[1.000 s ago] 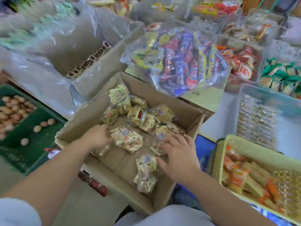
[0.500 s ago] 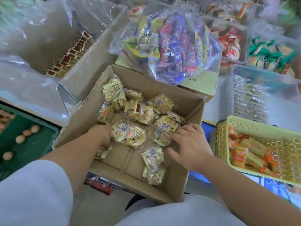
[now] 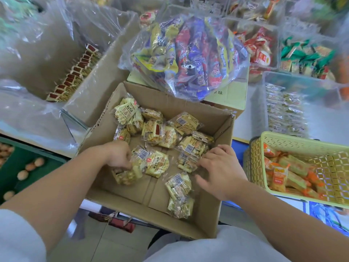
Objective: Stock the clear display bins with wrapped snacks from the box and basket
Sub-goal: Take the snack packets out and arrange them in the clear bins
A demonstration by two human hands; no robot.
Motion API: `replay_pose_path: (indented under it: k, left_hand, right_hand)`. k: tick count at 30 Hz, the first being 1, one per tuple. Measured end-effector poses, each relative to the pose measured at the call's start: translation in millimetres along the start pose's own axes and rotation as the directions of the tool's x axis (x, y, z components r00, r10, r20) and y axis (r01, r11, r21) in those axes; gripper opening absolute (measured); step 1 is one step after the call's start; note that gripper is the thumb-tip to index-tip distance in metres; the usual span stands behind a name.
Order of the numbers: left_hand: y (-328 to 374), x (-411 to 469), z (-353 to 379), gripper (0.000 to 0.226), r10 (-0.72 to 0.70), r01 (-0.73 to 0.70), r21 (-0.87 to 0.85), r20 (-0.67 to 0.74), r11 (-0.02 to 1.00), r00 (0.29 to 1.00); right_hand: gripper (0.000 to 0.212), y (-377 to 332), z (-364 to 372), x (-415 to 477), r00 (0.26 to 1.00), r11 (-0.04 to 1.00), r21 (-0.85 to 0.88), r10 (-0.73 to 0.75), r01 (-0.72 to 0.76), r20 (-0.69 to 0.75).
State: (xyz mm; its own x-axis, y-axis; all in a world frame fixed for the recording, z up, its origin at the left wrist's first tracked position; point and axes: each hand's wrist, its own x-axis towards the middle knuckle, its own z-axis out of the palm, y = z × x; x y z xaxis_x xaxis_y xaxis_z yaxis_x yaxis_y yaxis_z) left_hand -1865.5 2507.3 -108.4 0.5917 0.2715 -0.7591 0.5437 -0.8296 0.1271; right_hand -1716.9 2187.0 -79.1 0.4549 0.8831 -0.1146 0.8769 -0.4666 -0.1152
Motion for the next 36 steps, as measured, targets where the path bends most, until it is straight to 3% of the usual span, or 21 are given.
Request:
replay_pose_path:
  k: [3, 6, 8, 12, 15, 17, 20, 26, 36]
  left_hand:
    - [2.4, 5.5, -4.7, 0.018, -0.004, -0.031, -0.492, -0.070, 0.870, 0.998]
    - [18.4, 18.2, 9.1, 0.039, -0.050, 0.037, -0.668, 0.000, 0.743, 0.999]
    - [29.4, 28.0, 23.1, 0.055, -0.096, 0.090, -0.687, 0.029, 0.721, 0.995]
    - [40.3, 42.1, 44.3, 0.045, -0.183, 0.128, -0.670, -0.012, 0.731, 0.983]
    - [49.9, 42.7, 49.3, 0.082, -0.204, 0.145, -0.600, -0.030, 0.787, 0.979]
    - [56.1, 43.1, 51.6, 0.103, -0.228, 0.152, -0.632, -0.040, 0.760, 0.973]
    - [64.2, 44.7, 53.3, 0.116, -0.233, 0.151, -0.682, -0.028, 0.715, 0.972]
    - [75.4, 47.5, 55.2, 0.102, -0.123, 0.083, -0.762, 0.004, 0.642, 0.992]
    - [85.8, 27.8, 43.9, 0.102, -0.156, 0.034, -0.776, -0.084, 0.630, 0.984]
  right_hand:
    - [0.037, -0.5, -0.9, 0.2, 1.000, 1.000, 0.004, 0.000, 0.000, 0.004]
    - [0.037, -1.0, -1.7, 0.8, 1.000, 1.000, 0.001, -0.001, 0.001, 0.008]
    - [0.037, -0.6, -1.8, 0.6, 1.000, 1.000, 0.001, -0.002, 0.002, 0.009]
    - [0.034, -0.6, -1.1, 0.4, 1.000, 1.000, 0.002, -0.001, 0.001, 0.001]
    - [0.035, -1.2, -1.2, 1.2, 1.000, 1.000, -0.006, -0.002, 0.002, -0.001]
    - [0.038, -0.9, -1.3, 1.5, 1.000, 1.000, -0.010, -0.003, 0.003, 0.002]
    - [0.039, -1.0, -1.7, 1.8, 1.000, 1.000, -0.004, -0.002, 0.002, 0.004]
    - [0.039, -1.6, -2.2, 1.8, 1.000, 1.000, 0.005, -0.001, 0.001, 0.012]
    - [0.041, 0.8, -4.6, 1.1, 0.999, 1.000, 0.001, -0.015, 0.015, 0.032]
